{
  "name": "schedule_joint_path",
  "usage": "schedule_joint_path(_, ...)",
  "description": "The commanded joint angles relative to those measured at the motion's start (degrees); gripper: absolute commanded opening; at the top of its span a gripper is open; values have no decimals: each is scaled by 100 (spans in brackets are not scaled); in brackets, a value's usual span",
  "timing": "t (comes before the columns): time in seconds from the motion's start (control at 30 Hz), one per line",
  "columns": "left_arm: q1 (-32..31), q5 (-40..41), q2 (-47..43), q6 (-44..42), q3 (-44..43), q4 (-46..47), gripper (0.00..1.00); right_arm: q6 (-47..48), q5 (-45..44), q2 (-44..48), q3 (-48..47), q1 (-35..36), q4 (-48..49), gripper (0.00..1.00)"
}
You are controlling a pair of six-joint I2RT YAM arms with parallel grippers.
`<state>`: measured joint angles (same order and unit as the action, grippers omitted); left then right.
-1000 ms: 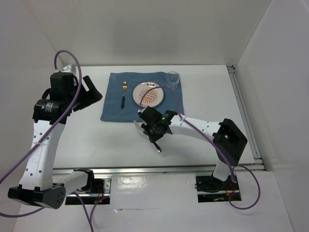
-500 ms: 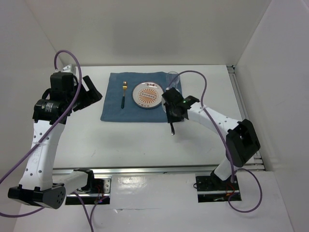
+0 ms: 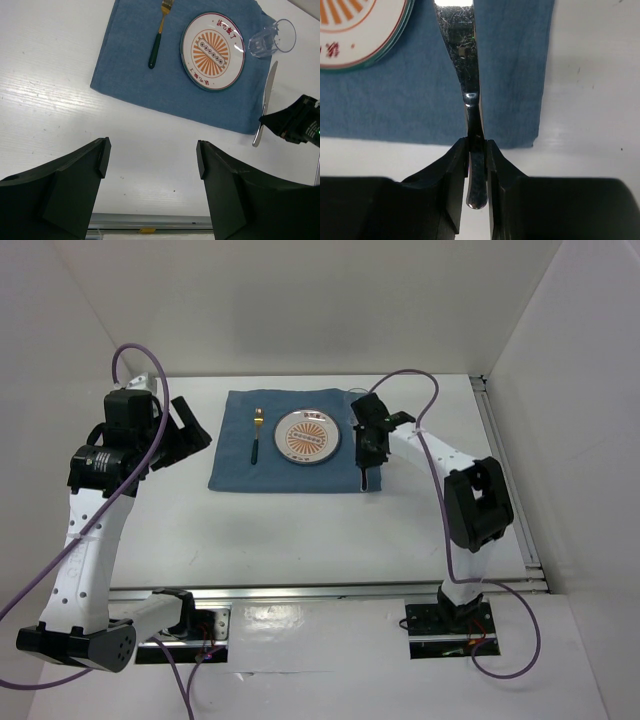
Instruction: Set the dinner table for one person
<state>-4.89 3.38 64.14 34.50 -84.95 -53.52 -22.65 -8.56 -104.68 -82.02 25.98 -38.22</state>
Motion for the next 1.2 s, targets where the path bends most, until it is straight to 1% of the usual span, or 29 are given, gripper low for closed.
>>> schedule_joint_path(0.0,23,67,-51,-75,-39,123,87,42,38,-245,-428,-189,280,0)
schedule_joint_path(0.1,23,119,-51,-75,-92,122,87,42,222,-438,-499,-312,385,0)
schedule_joint_path(0.33,23,172,2,-75,-145,122,87,112,292,-808,-710,-435,438,0)
schedule_joint_path(0.6,23,278,55,-127,-198,122,87,226,293,-1466,-1439,-488,262,0)
schedule_joint_path(0.73,23,330,107,-128,-259,69,87,226,355,-1652,-1747,-541,148,0)
schedule_joint_path(0.93,23,330,108,-128,-259,69,87,226,355,-1757,-1747,-541,148,0)
schedule_joint_path(1.07,23,330,108,-128,-259,69,87,174,407,-1617,-1441,-541,148,0)
schedule_joint_path(1.17,23,330,108,-128,-206,69,87,121,407,-1336,-1134,-488,148,0)
